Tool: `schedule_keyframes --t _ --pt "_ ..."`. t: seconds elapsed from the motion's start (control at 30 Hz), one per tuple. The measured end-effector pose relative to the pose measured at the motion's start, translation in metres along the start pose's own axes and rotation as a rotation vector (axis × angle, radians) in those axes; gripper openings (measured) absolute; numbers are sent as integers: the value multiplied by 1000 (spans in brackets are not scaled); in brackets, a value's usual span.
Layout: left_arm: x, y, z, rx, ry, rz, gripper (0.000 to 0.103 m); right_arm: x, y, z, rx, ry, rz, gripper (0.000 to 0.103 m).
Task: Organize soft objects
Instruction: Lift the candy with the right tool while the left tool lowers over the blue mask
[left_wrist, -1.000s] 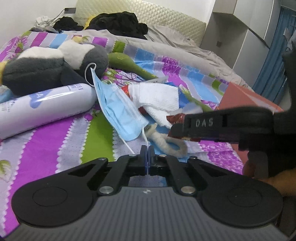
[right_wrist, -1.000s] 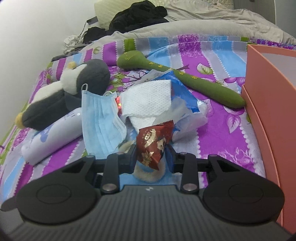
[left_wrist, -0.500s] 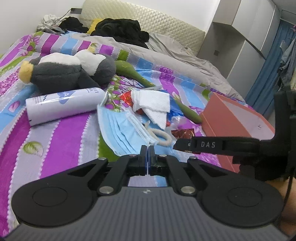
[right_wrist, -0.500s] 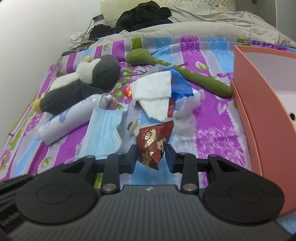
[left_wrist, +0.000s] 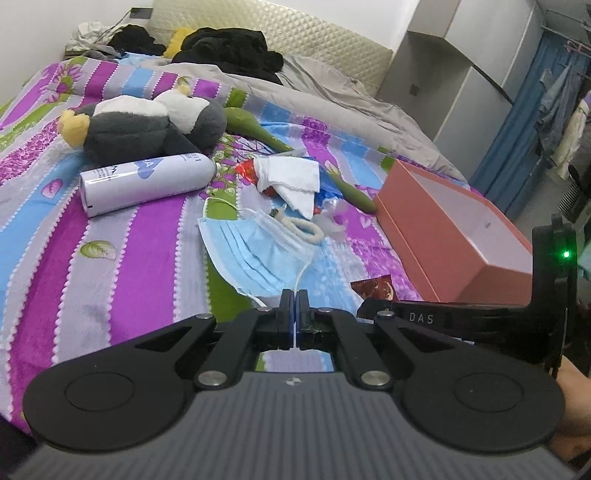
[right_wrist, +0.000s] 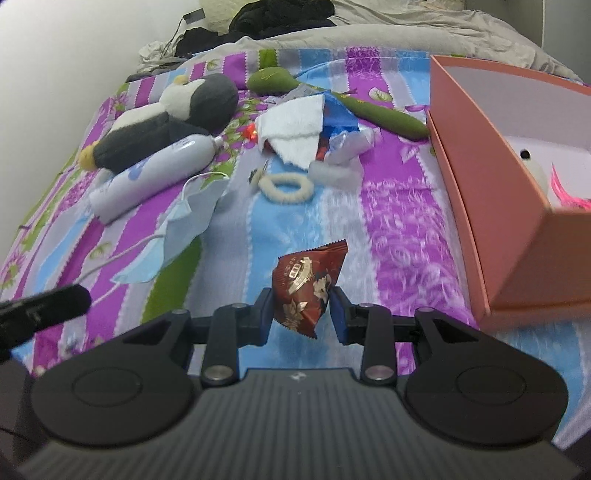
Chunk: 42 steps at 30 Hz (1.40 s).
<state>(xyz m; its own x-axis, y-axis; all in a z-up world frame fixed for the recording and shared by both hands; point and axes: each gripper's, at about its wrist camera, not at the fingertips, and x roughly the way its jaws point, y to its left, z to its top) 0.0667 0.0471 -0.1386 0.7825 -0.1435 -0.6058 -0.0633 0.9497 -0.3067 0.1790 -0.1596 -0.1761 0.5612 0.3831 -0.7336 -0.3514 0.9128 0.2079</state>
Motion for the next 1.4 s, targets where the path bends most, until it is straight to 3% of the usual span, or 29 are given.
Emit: schedule_keyframes --t 0.27,0.4,0.43,0.5,0.53,0.57,0.73,0.83,0.93,1.1,1.2,1.4 --pt "-3 25 -23 -58 120 -1 1 -3 1 -21 -9 18 -17 37" --pt "4 31 -28 -67 173 40 3 2 1 -25 -22 23 -38 37" --pt "6 31 -28 -62 185 43 9 3 0 -26 -23 24 -39 37" --pt "10 31 -26 -60 193 49 34 5 -1 -28 -24 30 -45 37" --pt "11 30 -25 -59 189 56 55 6 -2 -28 -19 32 -45 38" --pt "11 29 -23 -55 177 63 64 6 -3 -28 -17 36 -42 39" --pt "21 27 -10 -65 157 61 70 3 -5 -27 -13 17 -30 47" --pt "29 27 -3 -65 124 85 78 3 -5 -27 -13 6 -18 47" --pt "41 26 2 -42 113 101 78 4 -4 -27 -19 -2 -14 47" --pt "71 22 4 -11 133 92 78 6 -4 -27 -25 -14 -11 47" --pt "86 17 1 5 151 89 78 7 -3 -27 -41 -17 -17 39" --pt "107 3 -8 113 194 131 78 5 -6 -25 -45 -4 -15 39"
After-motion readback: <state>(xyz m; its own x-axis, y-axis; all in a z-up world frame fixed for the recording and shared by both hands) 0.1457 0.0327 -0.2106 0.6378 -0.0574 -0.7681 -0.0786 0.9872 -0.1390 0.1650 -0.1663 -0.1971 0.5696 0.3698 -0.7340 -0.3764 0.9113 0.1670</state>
